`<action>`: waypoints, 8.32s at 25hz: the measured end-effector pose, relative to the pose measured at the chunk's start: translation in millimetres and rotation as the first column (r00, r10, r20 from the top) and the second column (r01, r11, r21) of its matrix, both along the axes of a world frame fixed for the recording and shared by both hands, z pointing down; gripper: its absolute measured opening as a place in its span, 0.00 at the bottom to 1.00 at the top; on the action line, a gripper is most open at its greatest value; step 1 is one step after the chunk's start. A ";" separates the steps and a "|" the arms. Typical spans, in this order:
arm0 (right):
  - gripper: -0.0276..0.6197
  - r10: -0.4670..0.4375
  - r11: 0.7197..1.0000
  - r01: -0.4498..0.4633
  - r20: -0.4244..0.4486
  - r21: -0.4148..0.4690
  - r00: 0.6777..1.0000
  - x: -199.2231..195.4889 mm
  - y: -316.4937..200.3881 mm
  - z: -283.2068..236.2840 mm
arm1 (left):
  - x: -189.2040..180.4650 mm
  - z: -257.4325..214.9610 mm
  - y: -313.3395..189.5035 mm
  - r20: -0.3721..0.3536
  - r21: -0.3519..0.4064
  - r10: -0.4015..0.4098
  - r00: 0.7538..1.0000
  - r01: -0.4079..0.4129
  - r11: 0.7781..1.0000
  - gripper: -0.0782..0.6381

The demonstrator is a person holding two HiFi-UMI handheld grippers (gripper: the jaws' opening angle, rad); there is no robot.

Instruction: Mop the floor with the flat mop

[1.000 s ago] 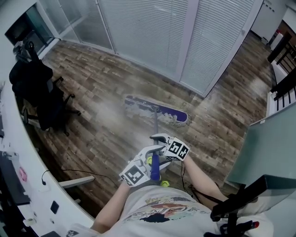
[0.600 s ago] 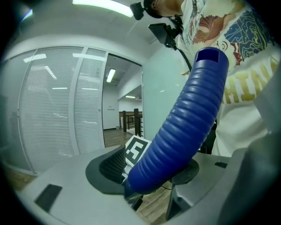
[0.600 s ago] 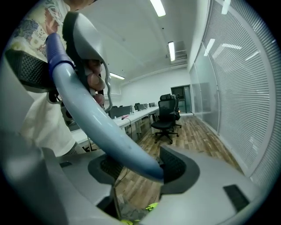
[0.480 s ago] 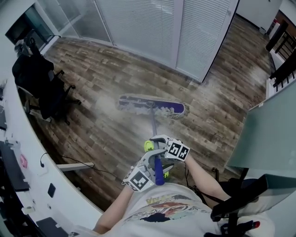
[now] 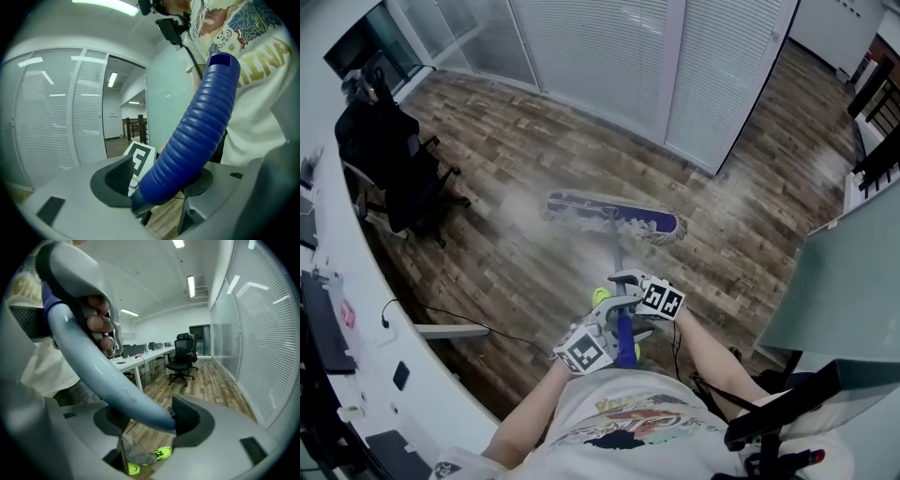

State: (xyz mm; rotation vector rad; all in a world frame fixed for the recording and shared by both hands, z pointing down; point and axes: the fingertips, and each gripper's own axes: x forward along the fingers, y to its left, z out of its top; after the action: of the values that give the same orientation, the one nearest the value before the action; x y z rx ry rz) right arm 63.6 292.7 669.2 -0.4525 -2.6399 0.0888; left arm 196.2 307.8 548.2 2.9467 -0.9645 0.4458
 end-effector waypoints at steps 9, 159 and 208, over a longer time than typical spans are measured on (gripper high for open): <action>0.41 0.011 1.000 -0.011 0.006 -0.001 1.000 -34.6 -57.7 0.9 | -35.3 0.2 -57.6 -0.019 0.011 -0.018 1.000 0.019 1.000 0.44; 0.46 -0.310 0.951 0.308 -0.068 -0.033 0.948 -354.4 -374.8 -0.9 | -365.0 -23.9 -410.9 -0.200 -0.006 -0.308 0.930 0.313 0.950 0.53; 0.48 -0.323 0.946 0.322 -0.093 -0.027 0.942 -478.7 -551.9 8.8 | -486.4 -1.4 -587.7 -0.125 -0.081 -0.356 0.926 0.348 0.934 0.53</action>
State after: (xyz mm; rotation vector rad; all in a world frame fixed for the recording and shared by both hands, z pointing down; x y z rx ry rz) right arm -415.1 -259.2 678.0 -0.8563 -2.4359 0.0202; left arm -290.2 -279.9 546.9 2.6271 -1.3963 0.2481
